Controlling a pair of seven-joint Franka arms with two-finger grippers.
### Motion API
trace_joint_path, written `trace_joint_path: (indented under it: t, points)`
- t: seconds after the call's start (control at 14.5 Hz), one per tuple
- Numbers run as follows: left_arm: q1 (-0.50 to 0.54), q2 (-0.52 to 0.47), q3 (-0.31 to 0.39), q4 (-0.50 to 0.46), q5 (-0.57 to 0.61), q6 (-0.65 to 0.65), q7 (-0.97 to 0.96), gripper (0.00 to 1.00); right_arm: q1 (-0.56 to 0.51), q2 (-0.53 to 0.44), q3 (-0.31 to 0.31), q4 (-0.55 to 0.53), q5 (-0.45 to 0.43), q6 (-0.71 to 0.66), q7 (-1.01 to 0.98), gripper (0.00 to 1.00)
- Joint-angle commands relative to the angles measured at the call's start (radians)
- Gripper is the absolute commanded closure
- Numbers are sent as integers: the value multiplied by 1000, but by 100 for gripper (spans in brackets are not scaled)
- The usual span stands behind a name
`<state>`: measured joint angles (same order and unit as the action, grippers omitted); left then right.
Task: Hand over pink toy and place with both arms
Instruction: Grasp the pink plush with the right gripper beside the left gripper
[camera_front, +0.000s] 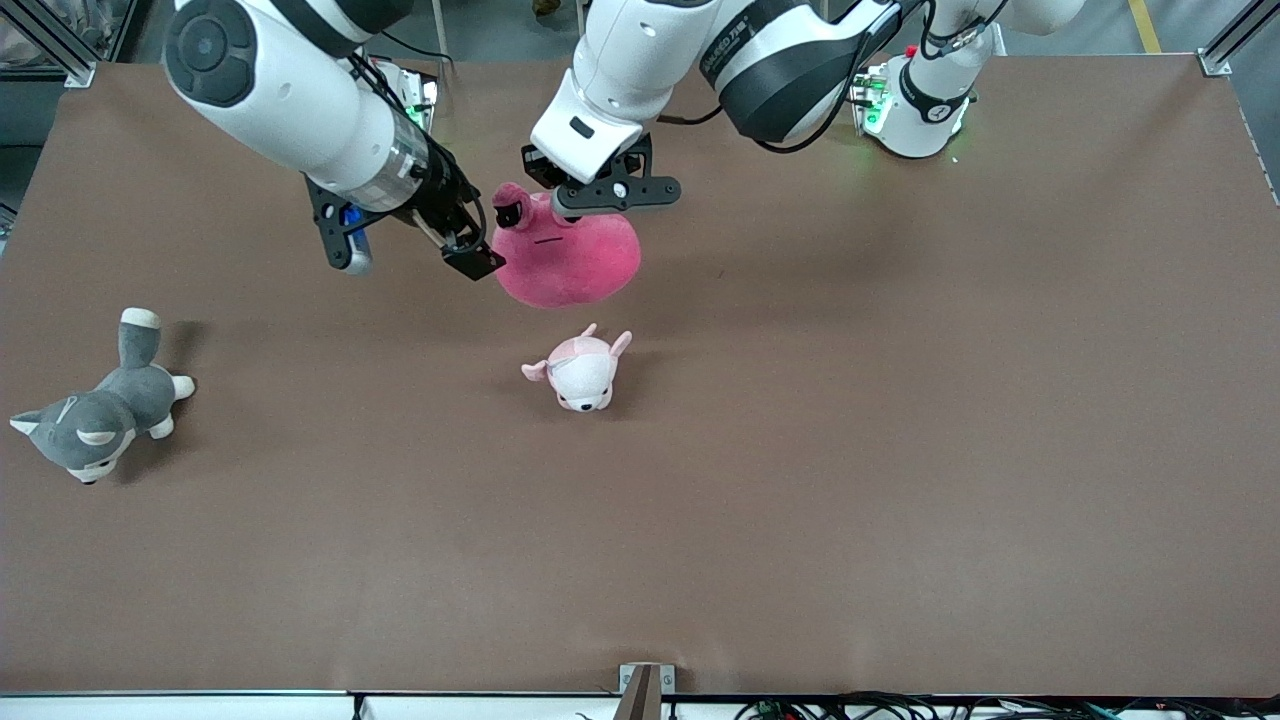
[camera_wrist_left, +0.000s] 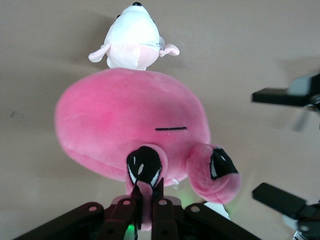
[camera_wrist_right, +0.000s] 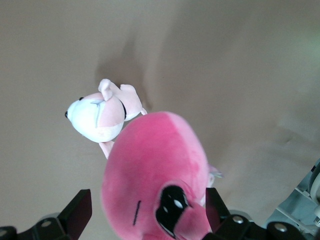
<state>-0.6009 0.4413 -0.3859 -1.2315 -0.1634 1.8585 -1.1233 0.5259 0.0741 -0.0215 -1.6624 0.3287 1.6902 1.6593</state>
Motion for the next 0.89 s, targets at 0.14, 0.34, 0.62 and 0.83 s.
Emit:
trace_joint_path:
  t: [0.14, 0.34, 0.62, 0.83]
  points:
    - [-7, 0, 5, 18, -8, 1, -12, 100, 49, -68, -9, -91, 10, 31, 19, 0]
    - [-7, 0, 7, 18, -8, 1, -12, 100, 63, -80, -9, -122, 10, 49, 19, 2]
    - [-8, 2, 7, 18, -8, 18, -15, 100, 66, -80, -8, -129, 10, 55, 17, 55]
    - [-14, 2, 9, 18, -8, 21, -15, 100, 66, -80, -8, -129, 10, 55, 17, 97]
